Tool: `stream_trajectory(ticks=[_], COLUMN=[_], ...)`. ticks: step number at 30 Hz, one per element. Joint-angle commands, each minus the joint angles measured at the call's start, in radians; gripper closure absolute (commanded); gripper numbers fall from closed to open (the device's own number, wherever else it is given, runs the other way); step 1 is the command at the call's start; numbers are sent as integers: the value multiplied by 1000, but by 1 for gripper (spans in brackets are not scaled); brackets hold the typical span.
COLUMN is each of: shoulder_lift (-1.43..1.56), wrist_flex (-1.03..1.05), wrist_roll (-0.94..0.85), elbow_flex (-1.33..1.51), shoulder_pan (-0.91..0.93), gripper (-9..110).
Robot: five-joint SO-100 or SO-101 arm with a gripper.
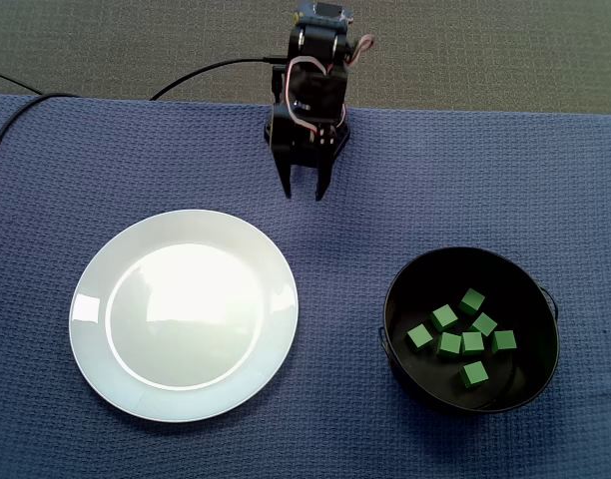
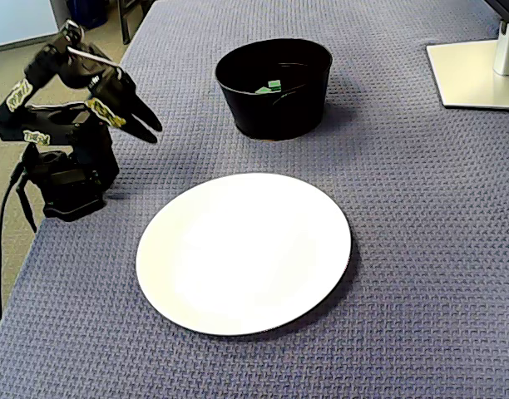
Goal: Pick up the items on the white plate and put them in the black container.
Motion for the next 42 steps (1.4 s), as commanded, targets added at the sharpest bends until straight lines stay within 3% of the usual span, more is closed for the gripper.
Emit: stream_trajectory(ticks=[1, 6, 11, 16, 19, 25, 42], shoulder_lift=[55, 55, 57, 57, 57, 57, 58], wrist_flex=[-100, -354, -216, 38, 155, 179, 179], wrist_roll=[8, 6, 28, -101, -87, 58, 63], elbow_flex=[173, 397, 399, 399, 399, 399, 399], shoulder_pan=[2, 14, -6, -12, -5, 35, 98], gripper=[93, 92, 92, 93, 93, 86, 86])
